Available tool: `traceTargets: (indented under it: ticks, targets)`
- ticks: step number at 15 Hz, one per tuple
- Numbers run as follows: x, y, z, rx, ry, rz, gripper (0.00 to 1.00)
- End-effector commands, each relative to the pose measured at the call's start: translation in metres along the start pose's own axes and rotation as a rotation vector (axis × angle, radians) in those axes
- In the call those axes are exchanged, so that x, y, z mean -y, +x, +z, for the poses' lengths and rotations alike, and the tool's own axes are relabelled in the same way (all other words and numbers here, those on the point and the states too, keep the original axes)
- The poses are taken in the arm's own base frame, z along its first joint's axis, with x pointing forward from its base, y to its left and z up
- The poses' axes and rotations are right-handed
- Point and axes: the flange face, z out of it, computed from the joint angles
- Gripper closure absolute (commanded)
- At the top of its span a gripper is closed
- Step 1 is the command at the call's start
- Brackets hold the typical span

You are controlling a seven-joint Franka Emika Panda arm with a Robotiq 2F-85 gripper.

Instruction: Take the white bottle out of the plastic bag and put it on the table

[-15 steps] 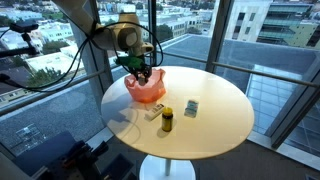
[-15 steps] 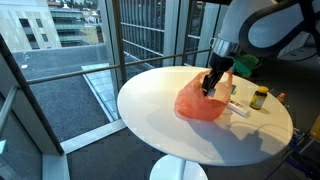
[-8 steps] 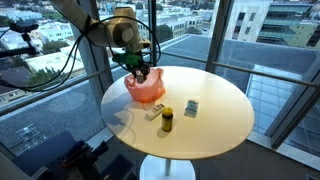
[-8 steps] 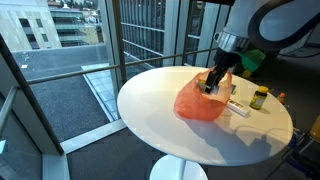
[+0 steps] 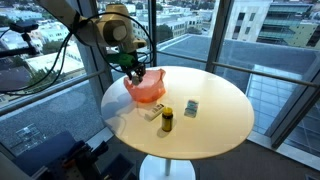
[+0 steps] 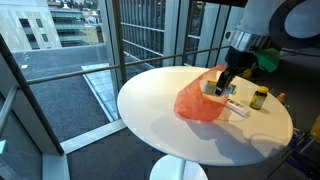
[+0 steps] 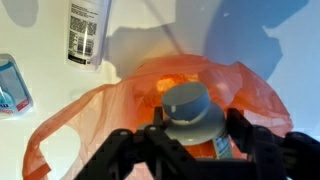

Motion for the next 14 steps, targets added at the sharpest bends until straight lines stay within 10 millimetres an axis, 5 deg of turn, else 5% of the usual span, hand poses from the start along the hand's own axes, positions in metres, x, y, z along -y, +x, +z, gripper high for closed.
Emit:
traceTargets:
  ticks: [1, 14]
  targets:
    - [-0.004, -0.03, -0.013, -0.009, 0.001, 0.043, 0.6]
    - [-0.033, -0.124, 0.006, -0.052, 0.018, 0.162, 0.6]
